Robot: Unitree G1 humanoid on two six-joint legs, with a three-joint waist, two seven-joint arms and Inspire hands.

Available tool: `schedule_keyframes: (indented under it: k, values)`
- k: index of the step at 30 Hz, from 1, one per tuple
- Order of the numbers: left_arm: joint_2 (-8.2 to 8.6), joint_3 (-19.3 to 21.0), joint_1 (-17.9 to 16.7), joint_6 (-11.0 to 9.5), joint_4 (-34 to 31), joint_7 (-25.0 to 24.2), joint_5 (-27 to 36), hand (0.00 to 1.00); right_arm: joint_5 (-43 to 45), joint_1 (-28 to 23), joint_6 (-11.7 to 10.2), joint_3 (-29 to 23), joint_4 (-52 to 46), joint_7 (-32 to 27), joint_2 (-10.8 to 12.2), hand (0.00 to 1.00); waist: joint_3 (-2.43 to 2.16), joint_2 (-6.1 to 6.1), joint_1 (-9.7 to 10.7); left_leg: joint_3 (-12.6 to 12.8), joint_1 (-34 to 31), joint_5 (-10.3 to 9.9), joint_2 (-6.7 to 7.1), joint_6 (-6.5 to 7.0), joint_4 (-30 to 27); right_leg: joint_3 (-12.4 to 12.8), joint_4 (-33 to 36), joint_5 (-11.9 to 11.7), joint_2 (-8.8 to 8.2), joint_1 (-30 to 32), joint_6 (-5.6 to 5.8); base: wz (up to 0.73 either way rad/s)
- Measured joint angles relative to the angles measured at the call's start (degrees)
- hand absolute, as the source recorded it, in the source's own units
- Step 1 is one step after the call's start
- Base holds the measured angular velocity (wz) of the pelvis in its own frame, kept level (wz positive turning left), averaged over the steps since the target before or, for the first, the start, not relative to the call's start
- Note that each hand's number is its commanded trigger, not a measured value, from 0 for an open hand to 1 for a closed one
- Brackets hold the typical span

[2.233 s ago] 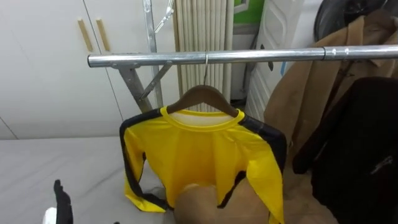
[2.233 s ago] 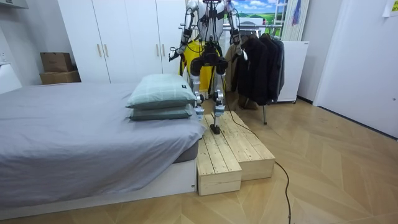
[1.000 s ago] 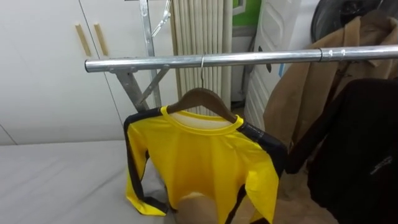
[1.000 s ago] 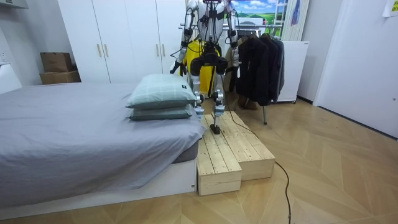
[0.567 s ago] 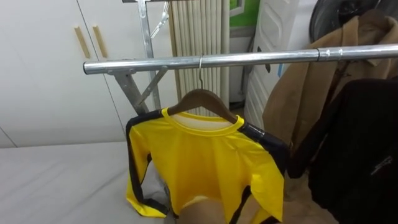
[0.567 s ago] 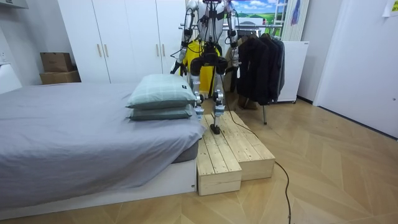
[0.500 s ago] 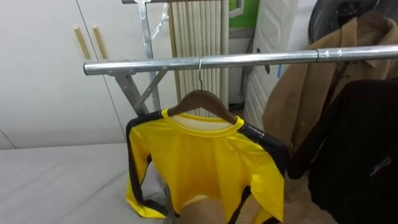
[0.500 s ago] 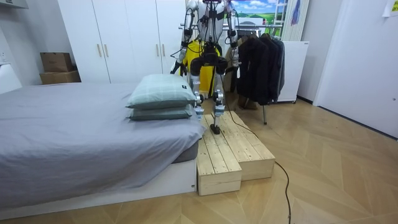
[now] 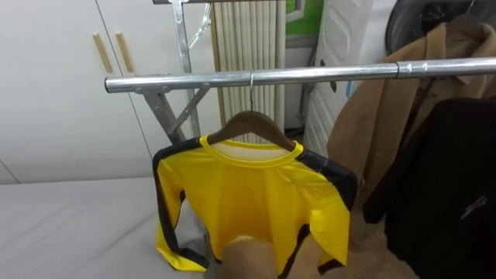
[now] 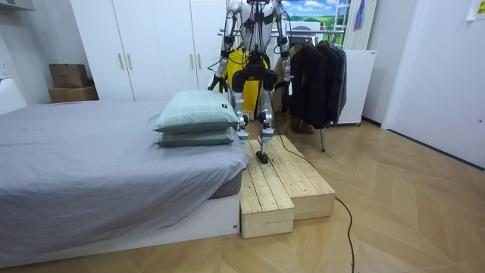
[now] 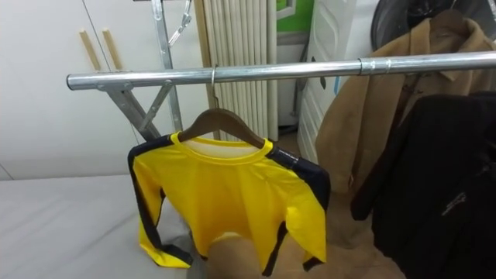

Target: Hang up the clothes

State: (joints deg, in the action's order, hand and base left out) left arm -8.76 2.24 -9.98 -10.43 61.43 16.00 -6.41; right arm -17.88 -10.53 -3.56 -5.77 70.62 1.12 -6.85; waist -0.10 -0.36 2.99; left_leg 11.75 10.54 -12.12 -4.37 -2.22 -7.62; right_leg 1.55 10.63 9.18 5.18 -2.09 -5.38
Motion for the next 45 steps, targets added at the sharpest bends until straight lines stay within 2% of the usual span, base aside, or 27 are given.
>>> schedule_keyframes:
  k: [16, 23, 25, 27, 33, 34, 36, 37, 38, 39, 40, 42, 43, 44, 45]
  values:
    - [-0.44, 0.02, 0.81, 1.38, 0.44, -0.58, -0.69, 0.0, -0.31, 0.43, 1.82, 0.04, -0.1, -0.32, -0.03, 0.0, -0.02, -0.02, -0.02, -0.01, 0.02, 0.0, -0.01, 0.0, -0.01, -0.01, 0.01, 0.02, 0.01, 0.07, 0.0, 0.0]
    - [-0.57, -0.1, 0.81, 1.56, 0.48, -0.89, -0.65, 0.0, 0.32, 0.39, 1.85, 1.24, -1.69, 1.01, -0.68, 0.0, -0.07, 0.68, -0.25, 0.0, 0.05, 0.0, -0.14, 0.0, -0.1, -0.35, 0.04, 0.06, 0.08, 0.08, -0.09, 0.0]
    - [-0.58, -0.12, 0.81, 1.57, 0.49, -0.8, -0.57, 0.0, 0.95, 0.49, 1.87, 1.81, -1.81, 1.5, -0.91, 0.0, -0.13, 0.83, -0.24, -0.02, -0.13, 0.0, -0.17, -0.01, -0.17, -0.66, 0.14, 0.14, 0.04, 0.19, -0.21, 0.02]
    - [-0.46, -0.23, 0.83, 1.56, 0.48, -0.4, -0.57, 0.0, 3.4, 0.72, 1.93, 2.32, -2.31, 1.7, -1.4, 0.0, -0.56, 1.32, -0.33, -0.11, -1.08, 0.01, -0.25, -0.01, -0.24, -0.89, 0.26, 0.17, 0.05, 1.07, -0.3, 0.05]
    - [-0.45, -0.27, 0.97, 1.12, 0.56, 0.18, -0.87, 0.0, 9.37, 1.75, 1.93, 2.3, -2.59, 2.74, -2.17, 0.0, -0.41, 1.87, -0.46, -1.48, -2.26, 0.19, -0.76, -0.37, -0.31, -3.87, -0.03, 0.09, 0.03, 0.94, -0.77, 0.21]
    - [-0.45, -0.28, 0.97, 1.12, 0.55, 0.24, -0.87, 0.0, 10.36, 2.02, 1.95, 2.36, -2.59, 2.74, -2.26, 0.0, -0.41, 1.87, -0.57, -1.5, -2.39, 0.2, -0.84, -0.39, -0.33, -4.72, -0.09, 0.1, 0.01, 0.92, -0.86, 0.0]
    - [-0.28, -0.1, 1.21, 1.12, 0.48, 0.23, -1.06, 0.0, 16.23, 3.65, 2.49, 3.5, -2.71, 2.72, -2.74, 0.0, -0.34, 1.86, -1.72, -1.26, -3.56, 0.09, -1.07, -0.63, -1.51, -8.7, -0.65, 0.09, -0.36, 0.71, -1.47, -0.03]
    - [-0.25, -0.09, 1.43, 1.12, 0.48, 0.19, -1.2, 0.0, 17.43, 3.83, 2.52, 3.95, -2.84, 2.73, -2.91, 0.0, -0.33, 1.81, -1.69, -1.25, -4.07, 0.09, -1.17, -0.64, -2.09, -9.38, -1.17, 0.0, -0.45, 0.41, -1.61, 0.43]
    - [-0.24, -0.1, 1.91, 1.1, 0.42, -0.14, -2.21, 0.0, 19.02, 3.79, 2.68, 4.49, -3.04, 2.75, -2.94, 0.0, -0.41, 1.68, -1.59, -0.97, -4.92, 0.14, -1.26, -0.72, -2.9, -11.45, -2.08, -0.03, -0.75, -0.36, -1.66, 0.89]
    - [-0.16, -0.21, 2.37, 1.07, 0.32, -0.47, -2.27, 0.0, 19.49, 3.92, 3.12, 4.58, -3.06, 2.73, -2.9, 0.0, -0.38, 1.53, -1.59, -0.18, -5.4, 0.41, -1.3, -1.15, -3.27, -13.88, -2.94, 0.05, -1.17, -0.95, -1.77, 1.05]
    - [-0.03, -0.24, 2.6, 1.07, 0.13, -0.54, -2.27, 0.0, 19.66, 4.17, 3.57, 4.66, -3.07, 2.71, -2.9, 0.0, -0.41, 1.47, -1.71, 0.85, -5.75, 0.48, -1.35, -1.28, -3.57, -15.24, -3.29, 0.23, -1.39, -0.94, -1.85, 1.11]
    - [0.41, -0.25, 3.54, 0.55, -0.04, -0.99, -2.23, 0.0, 20.92, 5.5, 4.9, 5.27, -3.13, 2.49, -2.93, 0.0, -0.46, 1.14, -1.89, 5.57, -7.52, 0.47, -2.1, -1.32, -5.9, -20.62, -3.53, 1.42, -2.4, -1.16, -2.03, 1.14]
    - [0.59, -0.23, 3.73, 0.3, -0.12, -1.24, -2.23, 0.0, 21.21, 5.65, 4.9, 5.6, -3.44, 2.42, -2.8, 0.0, -0.57, 0.8, -1.93, 6.96, -8.06, 0.46, -2.25, -1.29, -6.63, -22.09, -3.5, 1.72, -2.67, -1.27, -2.0, 1.25]
    - [1.13, -0.18, 3.99, -0.09, -0.77, -1.96, -2.23, 0.0, 23.13, 5.99, 4.9, 5.93, -4.47, 2.47, -2.6, 0.0, -0.55, 0.66, -2.06, 10.65, -9.1, 0.18, -3.11, -1.22, -8.95, -25.65, -3.39, 2.29, -3.19, -1.67, -1.96, 1.2]
    - [1.5, -0.18, 4.04, -0.72, -1.11, -3.24, -2.23, 0.0, 24.94, 6.9, 4.91, 6.23, -4.73, 2.47, -2.53, 0.0, -0.49, 0.6, -2.89, 14.16, -9.48, -0.78, -4.18, -0.89, -12.14, -30.21, -3.1, 3.2, -3.65, -2.52, -1.84, 1.12]
